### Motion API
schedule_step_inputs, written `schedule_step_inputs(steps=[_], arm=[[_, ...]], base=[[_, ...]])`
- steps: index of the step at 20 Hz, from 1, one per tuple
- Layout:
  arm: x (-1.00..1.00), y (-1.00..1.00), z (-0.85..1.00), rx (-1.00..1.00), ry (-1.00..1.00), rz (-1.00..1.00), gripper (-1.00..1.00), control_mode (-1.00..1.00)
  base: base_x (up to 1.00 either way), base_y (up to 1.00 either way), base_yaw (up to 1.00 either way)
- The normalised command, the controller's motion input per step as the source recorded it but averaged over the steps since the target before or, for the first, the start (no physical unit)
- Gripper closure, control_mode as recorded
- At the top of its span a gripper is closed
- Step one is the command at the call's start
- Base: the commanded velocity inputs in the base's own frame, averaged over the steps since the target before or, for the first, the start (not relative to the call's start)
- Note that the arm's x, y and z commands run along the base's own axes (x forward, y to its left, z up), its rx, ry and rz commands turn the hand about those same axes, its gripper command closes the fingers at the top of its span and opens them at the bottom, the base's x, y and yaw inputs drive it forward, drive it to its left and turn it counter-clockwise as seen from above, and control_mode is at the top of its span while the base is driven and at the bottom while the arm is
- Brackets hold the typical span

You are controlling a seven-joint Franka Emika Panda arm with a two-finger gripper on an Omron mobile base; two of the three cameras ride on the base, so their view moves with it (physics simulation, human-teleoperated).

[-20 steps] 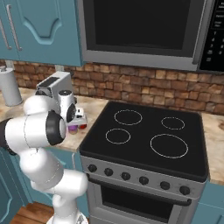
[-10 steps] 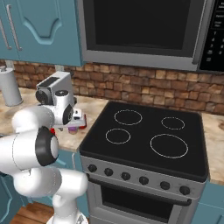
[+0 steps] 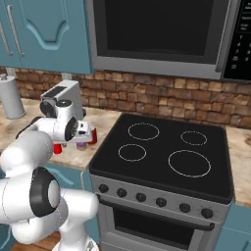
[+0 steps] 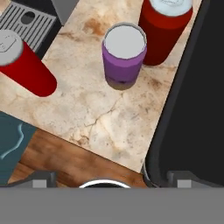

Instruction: Four empty soda cans are scattered around the kitchen. Gather all the cans and cluster them next to the stove for recycling.

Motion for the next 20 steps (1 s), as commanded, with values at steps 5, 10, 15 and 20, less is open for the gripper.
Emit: schedule_step_inputs(steps=[5, 10, 15, 20], arm=[[-0.41, -0.13, 0.23, 0.0, -0.08, 0.0, -1.0, -1.0], [-0.37, -0.16, 0.19, 0.0, -0.1, -0.01, -1.0, -1.0], [-0.35, -0.14, 0.29, 0.0, -0.08, -0.01, -1.0, -1.0], [-0.36, -0.16, 0.38, 0.0, -0.05, -0.03, -1.0, -1.0]], base=[[0.0, 0.0, 0.0], [0.0, 0.0, 0.0], [0.0, 0.0, 0.0], [0.0, 0.0, 0.0]])
